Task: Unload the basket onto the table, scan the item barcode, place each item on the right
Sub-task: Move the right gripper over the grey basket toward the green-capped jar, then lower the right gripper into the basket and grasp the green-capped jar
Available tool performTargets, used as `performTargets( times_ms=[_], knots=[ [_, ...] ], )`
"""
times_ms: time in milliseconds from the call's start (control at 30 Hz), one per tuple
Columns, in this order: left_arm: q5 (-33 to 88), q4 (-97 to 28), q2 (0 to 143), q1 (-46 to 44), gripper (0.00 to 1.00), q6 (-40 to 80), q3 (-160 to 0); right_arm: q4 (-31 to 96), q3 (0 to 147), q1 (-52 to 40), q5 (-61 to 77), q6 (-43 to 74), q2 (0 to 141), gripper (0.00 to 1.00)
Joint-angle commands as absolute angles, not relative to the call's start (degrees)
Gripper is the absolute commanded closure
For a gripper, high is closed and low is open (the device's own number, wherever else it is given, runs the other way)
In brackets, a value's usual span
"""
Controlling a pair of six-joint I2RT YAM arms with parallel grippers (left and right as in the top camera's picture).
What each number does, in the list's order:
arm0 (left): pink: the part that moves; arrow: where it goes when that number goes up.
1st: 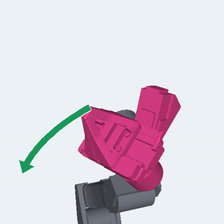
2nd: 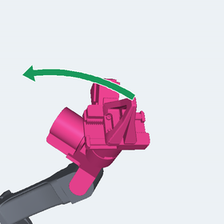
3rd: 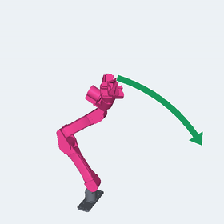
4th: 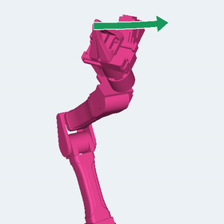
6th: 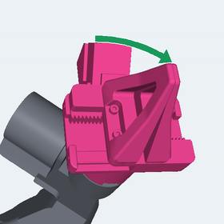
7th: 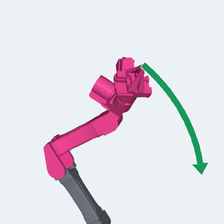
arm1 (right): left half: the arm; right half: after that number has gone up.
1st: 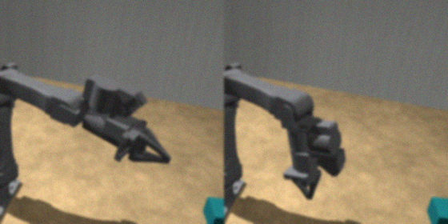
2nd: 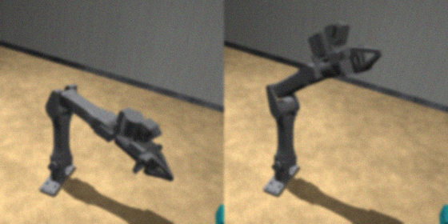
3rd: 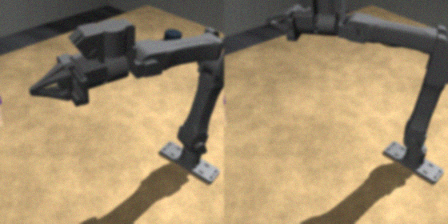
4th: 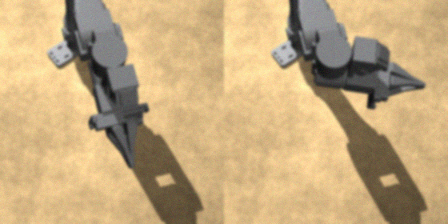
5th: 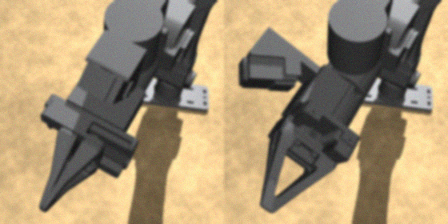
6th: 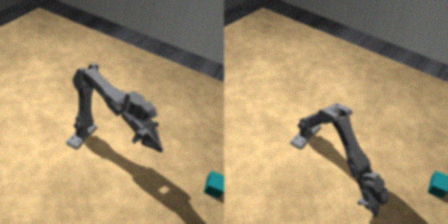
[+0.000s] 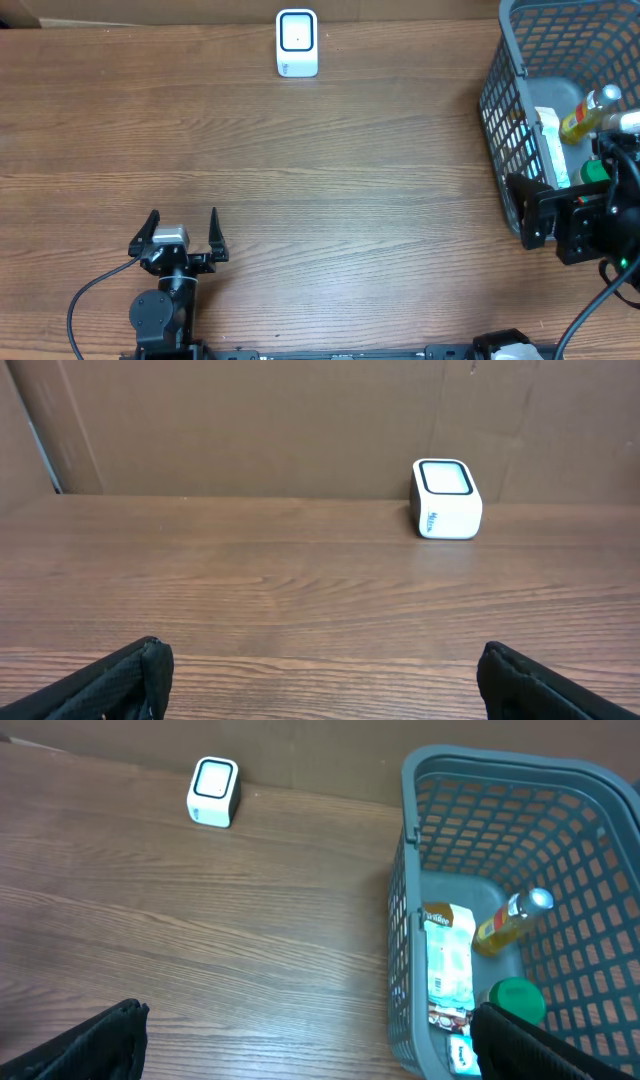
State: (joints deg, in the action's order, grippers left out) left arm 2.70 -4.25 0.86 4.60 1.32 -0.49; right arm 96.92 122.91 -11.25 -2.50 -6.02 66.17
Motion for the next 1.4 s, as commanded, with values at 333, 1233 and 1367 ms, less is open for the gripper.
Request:
performTargets(
  times_ms=[333, 1233, 1367],
  knots=[
    [2.5, -4.3, 0.3, 4.9, 0.01, 1.3, -0.3, 88.8, 123.7, -11.2, 1.7, -6.0, 66.3, 0.0],
    [2.5, -4.3, 0.3, 4.9, 0.0, 1.3, -0.3, 76.9, 123.9, 0.7, -25.4, 10.4, 89.7, 0.23],
    [2.5, -4.3, 0.3, 4.9, 0.0, 1.3, -0.3, 76.0, 123.9, 8.4, -19.5, 10.5, 92.9, 0.18]
  ],
)
